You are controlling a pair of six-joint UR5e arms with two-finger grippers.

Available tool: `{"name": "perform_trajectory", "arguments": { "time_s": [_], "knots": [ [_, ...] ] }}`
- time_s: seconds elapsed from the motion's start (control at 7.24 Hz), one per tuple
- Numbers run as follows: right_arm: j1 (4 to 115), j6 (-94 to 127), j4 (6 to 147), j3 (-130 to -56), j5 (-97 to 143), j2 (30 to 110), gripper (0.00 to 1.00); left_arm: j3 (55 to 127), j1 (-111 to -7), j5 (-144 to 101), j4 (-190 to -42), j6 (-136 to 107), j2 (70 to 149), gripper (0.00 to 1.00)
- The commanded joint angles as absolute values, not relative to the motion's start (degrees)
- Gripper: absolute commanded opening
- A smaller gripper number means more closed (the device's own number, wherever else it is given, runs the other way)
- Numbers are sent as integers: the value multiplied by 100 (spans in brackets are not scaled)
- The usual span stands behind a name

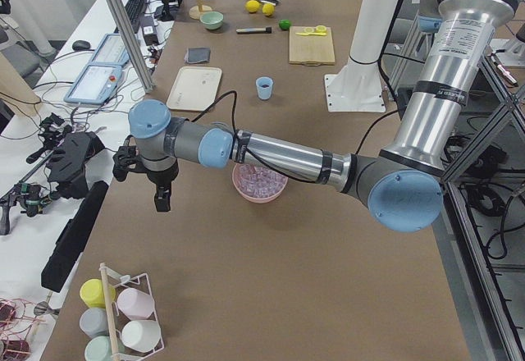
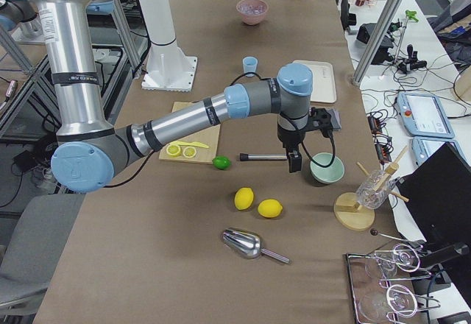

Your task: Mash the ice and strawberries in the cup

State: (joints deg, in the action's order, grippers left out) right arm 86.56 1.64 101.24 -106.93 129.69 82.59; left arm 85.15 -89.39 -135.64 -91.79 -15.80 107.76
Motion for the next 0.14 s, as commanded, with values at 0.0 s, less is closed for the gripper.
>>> {"name": "perform_trajectory", "arguments": {
  "time_s": [0.0],
  "knots": [
    [8657,158,10116,-10767,12876,8262,100,8473,-8938,-13570,-9316,-1521,10732,97]
  ]
}}
